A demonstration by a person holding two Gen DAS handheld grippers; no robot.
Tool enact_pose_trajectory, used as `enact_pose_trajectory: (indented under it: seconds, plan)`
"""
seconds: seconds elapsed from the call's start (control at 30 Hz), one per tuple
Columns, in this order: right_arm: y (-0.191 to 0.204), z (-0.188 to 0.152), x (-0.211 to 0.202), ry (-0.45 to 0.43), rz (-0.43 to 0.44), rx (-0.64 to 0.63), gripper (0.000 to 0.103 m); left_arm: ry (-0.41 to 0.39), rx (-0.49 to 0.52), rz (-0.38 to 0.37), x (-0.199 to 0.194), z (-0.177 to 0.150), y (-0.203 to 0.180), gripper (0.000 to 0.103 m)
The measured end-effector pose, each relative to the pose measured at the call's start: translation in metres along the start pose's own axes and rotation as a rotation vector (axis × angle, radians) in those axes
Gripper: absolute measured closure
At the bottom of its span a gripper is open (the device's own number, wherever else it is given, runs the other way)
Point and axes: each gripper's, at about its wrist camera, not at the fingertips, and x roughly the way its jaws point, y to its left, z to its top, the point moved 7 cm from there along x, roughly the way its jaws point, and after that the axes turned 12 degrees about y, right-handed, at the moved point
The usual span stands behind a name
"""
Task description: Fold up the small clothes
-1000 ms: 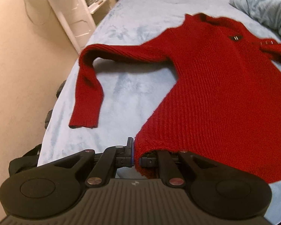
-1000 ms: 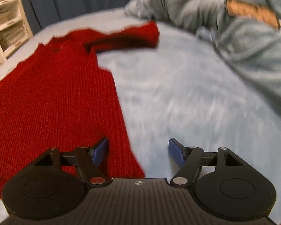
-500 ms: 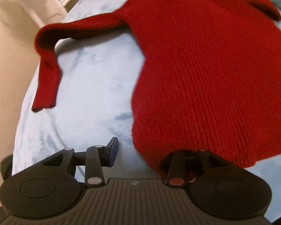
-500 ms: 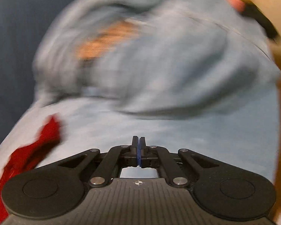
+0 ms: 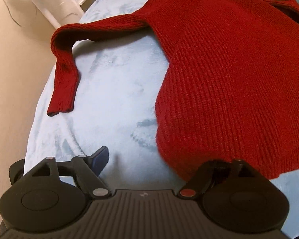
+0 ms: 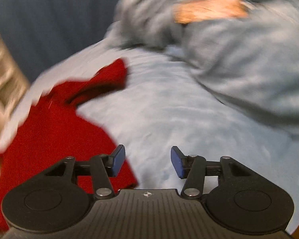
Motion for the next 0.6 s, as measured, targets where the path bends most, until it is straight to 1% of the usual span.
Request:
enact_pose_trajectory:
  seconds: [0.07, 0.13, 0.17, 0.27, 0.3, 0.4, 0.47, 0.53, 0.6]
  plan:
    - [0.015, -0.004, -0.001, 0.002, -0.037, -0.157, 0.048, 0.005, -0.002, -0.008, -0.001, -0.002, -0.001, 0.018]
    - [0.021, -0.012, -0.004, 0.022, -0.045, -0.247, 0.048, 0.015, -0.012, -0.021, 0.000, -0.002, -0.002, 0.018]
    - [0.024, -0.017, -0.006, 0.042, -0.029, -0.280, 0.047, 0.020, -0.020, -0.032, 0.000, -0.002, -0.001, 0.018]
    - [0.028, -0.028, -0.003, 0.095, -0.001, -0.314, 0.045, 0.047, -0.067, -0.099, -0.003, 0.002, -0.002, 0.018]
    - [0.028, -0.030, -0.001, 0.113, 0.001, -0.319, 0.045, 0.048, -0.090, -0.122, -0.006, 0.005, -0.001, 0.020]
    - [0.026, -0.035, 0.003, 0.139, 0.001, -0.311, 0.045, 0.033, -0.158, -0.179, -0.019, 0.020, 0.006, 0.035]
    - [0.025, -0.034, 0.008, 0.149, 0.001, -0.300, 0.044, 0.023, -0.190, -0.212, -0.027, 0.033, 0.011, 0.036]
    - [0.027, -0.037, 0.009, 0.160, 0.004, -0.312, 0.044, 0.005, -0.200, -0.217, -0.034, 0.045, 0.015, 0.036]
    - [0.030, -0.041, 0.014, 0.178, -0.008, -0.350, 0.043, -0.009, -0.197, -0.206, -0.035, 0.053, 0.017, 0.036]
